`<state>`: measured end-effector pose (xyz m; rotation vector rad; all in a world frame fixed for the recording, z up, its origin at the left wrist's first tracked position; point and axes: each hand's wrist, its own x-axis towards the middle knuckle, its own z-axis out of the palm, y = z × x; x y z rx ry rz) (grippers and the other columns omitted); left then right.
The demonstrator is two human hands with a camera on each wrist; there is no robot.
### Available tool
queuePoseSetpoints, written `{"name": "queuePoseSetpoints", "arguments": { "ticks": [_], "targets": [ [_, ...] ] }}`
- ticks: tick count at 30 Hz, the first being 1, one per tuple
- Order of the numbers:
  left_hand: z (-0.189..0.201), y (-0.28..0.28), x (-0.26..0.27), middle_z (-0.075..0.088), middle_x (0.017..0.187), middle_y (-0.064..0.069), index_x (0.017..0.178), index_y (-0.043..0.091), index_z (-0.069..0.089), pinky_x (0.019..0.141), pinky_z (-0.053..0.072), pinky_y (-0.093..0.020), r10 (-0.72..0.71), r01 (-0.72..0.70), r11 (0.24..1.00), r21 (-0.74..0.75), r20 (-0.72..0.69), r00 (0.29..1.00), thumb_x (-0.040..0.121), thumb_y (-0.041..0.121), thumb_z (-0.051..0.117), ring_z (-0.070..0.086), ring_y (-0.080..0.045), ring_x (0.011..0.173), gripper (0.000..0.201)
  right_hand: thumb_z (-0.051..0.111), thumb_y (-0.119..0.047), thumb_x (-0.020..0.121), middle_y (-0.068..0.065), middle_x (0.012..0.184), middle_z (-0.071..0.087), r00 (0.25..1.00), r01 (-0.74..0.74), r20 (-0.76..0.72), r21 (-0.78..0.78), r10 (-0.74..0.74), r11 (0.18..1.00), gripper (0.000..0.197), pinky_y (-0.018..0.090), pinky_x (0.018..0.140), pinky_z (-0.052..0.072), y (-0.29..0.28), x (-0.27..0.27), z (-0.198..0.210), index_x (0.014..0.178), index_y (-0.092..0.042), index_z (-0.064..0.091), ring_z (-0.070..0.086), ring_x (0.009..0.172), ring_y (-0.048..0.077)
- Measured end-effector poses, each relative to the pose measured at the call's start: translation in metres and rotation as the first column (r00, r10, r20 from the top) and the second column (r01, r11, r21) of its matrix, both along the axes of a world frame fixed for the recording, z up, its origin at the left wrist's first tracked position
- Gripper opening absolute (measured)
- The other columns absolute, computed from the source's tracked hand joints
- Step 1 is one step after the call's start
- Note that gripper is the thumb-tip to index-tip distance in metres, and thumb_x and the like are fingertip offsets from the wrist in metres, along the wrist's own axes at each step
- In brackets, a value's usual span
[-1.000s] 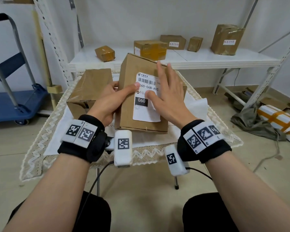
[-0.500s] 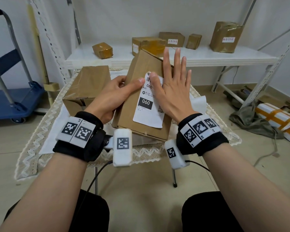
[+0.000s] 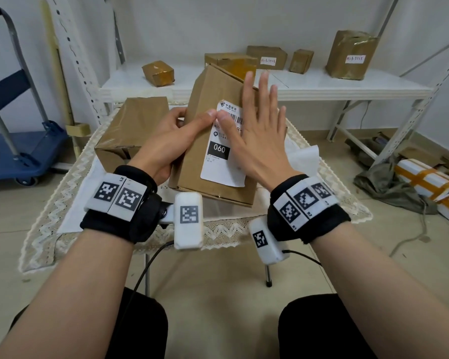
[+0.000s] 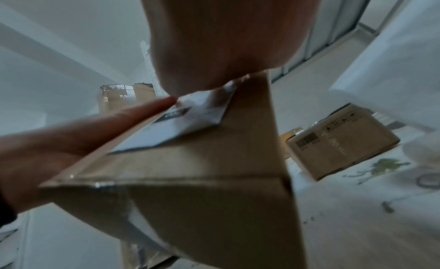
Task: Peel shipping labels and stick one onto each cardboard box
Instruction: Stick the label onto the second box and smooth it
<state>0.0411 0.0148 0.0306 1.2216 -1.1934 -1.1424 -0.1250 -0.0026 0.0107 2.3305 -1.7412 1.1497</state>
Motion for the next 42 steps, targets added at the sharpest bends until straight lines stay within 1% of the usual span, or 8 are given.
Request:
{"name": "queuePoseSetpoints", "arguments": {
  "ticks": [11, 18, 23, 25, 28, 32, 35, 42],
  "targets": [
    [0.009, 0.007, -0.002, 0.073, 0.114, -0.001, 0.132, 0.021, 0.055, 0.081, 0.063, -0.036, -0.075, 0.077, 0.997, -0.027, 0.083, 0.994, 0.082, 0.048, 0.079, 0.077, -0.016, 0.091, 0.061, 0.023, -0.064, 0.101, 0.007, 0.169, -0.019, 0.994, 0.046, 0.105, -0.064, -0.039, 0.997, 0.080, 0.056, 0.124, -0.010, -0.005, 0.000, 0.002, 0.162, -0.022, -0.008, -0.018, 0.155, 0.027],
    [0.011, 0.006, -0.005, 0.074, 0.110, 0.001, 0.132, 0.020, 0.055, 0.081, 0.063, -0.037, -0.069, 0.071, 0.997, -0.026, 0.082, 0.994, 0.082, 0.047, 0.080, 0.077, -0.016, 0.090, 0.062, 0.019, -0.066, 0.100, 0.006, 0.169, -0.020, 0.981, 0.073, 0.180, -0.024, -0.067, 0.997, 0.081, 0.054, 0.124, -0.010, -0.016, -0.006, 0.006, 0.162, -0.023, -0.010, -0.017, 0.156, 0.027],
    [0.011, 0.005, -0.007, 0.076, 0.092, 0.008, 0.133, 0.018, 0.055, 0.073, 0.063, -0.032, -0.040, 0.041, 0.999, -0.020, 0.076, 0.996, 0.081, 0.048, 0.080, 0.078, -0.014, 0.084, 0.065, 0.021, -0.061, 0.104, 0.005, 0.168, -0.022, 0.972, 0.068, 0.222, 0.063, -0.080, 0.996, 0.076, 0.057, 0.124, -0.009, -0.022, -0.008, 0.012, 0.161, -0.024, -0.014, -0.016, 0.156, 0.027],
    [0.010, 0.004, -0.006, 0.076, 0.098, 0.005, 0.133, 0.017, 0.056, 0.075, 0.064, -0.033, -0.029, 0.030, 1.000, -0.010, 0.083, 0.996, 0.081, 0.051, 0.079, 0.078, -0.014, 0.084, 0.066, 0.021, -0.060, 0.104, 0.005, 0.168, -0.023, 0.969, 0.047, 0.237, 0.075, -0.064, 0.996, 0.076, 0.058, 0.124, -0.009, -0.020, -0.007, 0.013, 0.161, -0.024, -0.015, -0.016, 0.156, 0.027],
    [0.008, 0.002, -0.003, 0.077, 0.104, 0.001, 0.131, 0.017, 0.057, 0.081, 0.064, -0.037, -0.006, 0.005, 1.000, 0.014, 0.068, 0.998, 0.081, 0.054, 0.078, 0.078, -0.015, 0.087, 0.065, 0.023, -0.058, 0.105, 0.005, 0.168, -0.022, 0.981, 0.030, 0.189, 0.022, -0.034, 0.999, 0.076, 0.057, 0.124, -0.010, -0.013, -0.003, 0.013, 0.161, -0.023, -0.013, -0.017, 0.156, 0.027],
    [0.007, 0.001, -0.003, 0.076, 0.106, 0.002, 0.130, 0.019, 0.058, 0.079, 0.063, -0.035, 0.009, -0.012, 1.000, 0.023, 0.087, 0.996, 0.085, 0.055, 0.075, 0.077, -0.013, 0.086, 0.060, 0.024, -0.051, 0.104, 0.007, 0.169, -0.019, 0.997, 0.007, 0.078, -0.016, -0.006, 1.000, 0.073, 0.058, 0.124, -0.007, -0.004, 0.005, 0.008, 0.162, -0.020, -0.009, -0.016, 0.156, 0.027],
    [0.008, 0.003, -0.005, 0.074, 0.110, 0.003, 0.131, 0.022, 0.060, 0.079, 0.063, -0.032, 0.012, -0.009, 1.000, -0.018, 0.133, 0.991, 0.085, 0.060, 0.071, 0.076, -0.011, 0.089, 0.061, 0.014, -0.053, 0.099, 0.006, 0.169, -0.018, 1.000, -0.018, -0.008, -0.030, 0.018, 0.999, 0.075, 0.058, 0.124, -0.008, 0.002, 0.012, 0.003, 0.162, -0.021, -0.009, -0.017, 0.156, 0.026],
    [0.007, 0.004, -0.005, 0.074, 0.112, 0.001, 0.128, 0.023, 0.064, 0.085, 0.062, -0.037, -0.024, 0.040, 0.996, -0.075, 0.198, 0.980, 0.086, 0.065, 0.068, 0.076, -0.013, 0.092, 0.060, 0.009, -0.056, 0.096, 0.004, 0.170, -0.016, 0.997, -0.023, 0.067, -0.049, 0.026, 0.999, 0.075, 0.058, 0.124, -0.009, -0.001, 0.013, 0.007, 0.162, -0.024, -0.007, -0.017, 0.156, 0.026]
  ]
}}
